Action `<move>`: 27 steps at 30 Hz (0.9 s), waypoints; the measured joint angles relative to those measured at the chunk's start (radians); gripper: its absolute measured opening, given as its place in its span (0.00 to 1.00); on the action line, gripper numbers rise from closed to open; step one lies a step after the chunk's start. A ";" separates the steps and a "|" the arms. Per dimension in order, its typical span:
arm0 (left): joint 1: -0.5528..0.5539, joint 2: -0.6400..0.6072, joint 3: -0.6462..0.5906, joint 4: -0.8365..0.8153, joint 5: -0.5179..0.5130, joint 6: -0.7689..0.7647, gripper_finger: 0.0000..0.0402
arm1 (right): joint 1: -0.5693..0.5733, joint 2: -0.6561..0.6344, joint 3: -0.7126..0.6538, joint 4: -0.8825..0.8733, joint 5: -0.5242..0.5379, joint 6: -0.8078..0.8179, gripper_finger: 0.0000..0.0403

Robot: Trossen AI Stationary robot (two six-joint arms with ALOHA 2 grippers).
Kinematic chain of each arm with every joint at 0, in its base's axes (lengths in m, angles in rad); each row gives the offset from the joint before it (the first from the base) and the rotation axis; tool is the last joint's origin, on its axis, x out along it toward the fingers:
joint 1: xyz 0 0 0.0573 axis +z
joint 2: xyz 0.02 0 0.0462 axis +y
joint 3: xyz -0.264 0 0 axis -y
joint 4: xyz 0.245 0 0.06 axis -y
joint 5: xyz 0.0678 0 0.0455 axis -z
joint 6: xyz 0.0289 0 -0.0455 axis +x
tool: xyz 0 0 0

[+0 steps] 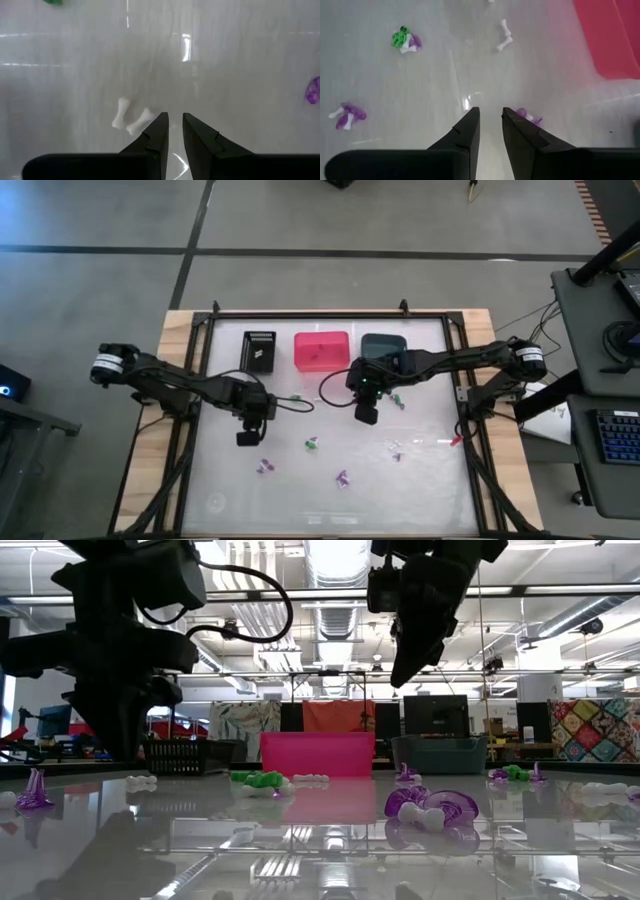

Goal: Sort Halloween decoration
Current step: Put the white bone toy into the black bin

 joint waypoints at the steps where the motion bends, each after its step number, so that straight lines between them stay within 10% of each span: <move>1: 0.000 -0.003 0.000 -0.001 0.001 0.004 0.10 | 0.000 0.000 -0.005 0.001 0.000 0.000 0.18; 27: 0.003 0.080 -0.001 -0.003 -0.123 0.019 0.10 | 0.000 0.000 -0.039 0.093 0.000 -0.027 0.20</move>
